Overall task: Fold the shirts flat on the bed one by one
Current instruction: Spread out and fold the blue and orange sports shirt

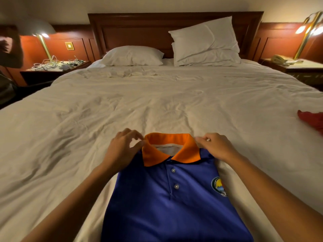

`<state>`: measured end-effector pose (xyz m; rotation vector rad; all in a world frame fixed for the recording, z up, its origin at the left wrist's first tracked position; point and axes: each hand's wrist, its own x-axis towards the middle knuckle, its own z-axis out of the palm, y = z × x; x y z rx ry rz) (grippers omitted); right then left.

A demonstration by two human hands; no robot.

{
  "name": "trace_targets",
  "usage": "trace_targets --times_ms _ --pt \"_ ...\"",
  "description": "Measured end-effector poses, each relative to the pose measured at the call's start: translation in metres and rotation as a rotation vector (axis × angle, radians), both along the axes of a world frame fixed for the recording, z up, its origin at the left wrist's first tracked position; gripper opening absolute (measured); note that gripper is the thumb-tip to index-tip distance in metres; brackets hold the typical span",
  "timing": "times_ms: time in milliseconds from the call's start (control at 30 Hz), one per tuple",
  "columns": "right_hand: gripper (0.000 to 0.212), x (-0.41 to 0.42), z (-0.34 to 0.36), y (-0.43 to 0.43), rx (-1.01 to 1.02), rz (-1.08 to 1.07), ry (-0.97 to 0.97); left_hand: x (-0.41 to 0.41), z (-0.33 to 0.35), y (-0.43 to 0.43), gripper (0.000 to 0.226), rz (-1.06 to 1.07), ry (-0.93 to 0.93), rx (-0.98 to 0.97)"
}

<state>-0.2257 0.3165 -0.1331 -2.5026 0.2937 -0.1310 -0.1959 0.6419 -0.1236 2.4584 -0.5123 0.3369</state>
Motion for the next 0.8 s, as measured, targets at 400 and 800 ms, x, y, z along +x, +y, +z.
trace_targets --times_ms 400,800 --pt "0.004 -0.024 -0.004 -0.004 0.31 0.034 -0.104 -0.004 -0.006 0.036 0.017 0.184 0.406 -0.159" --pt "0.034 -0.173 0.0 0.045 0.263 -0.099 0.016 -0.112 -0.006 0.02 0.051 0.324 0.458 -0.111"
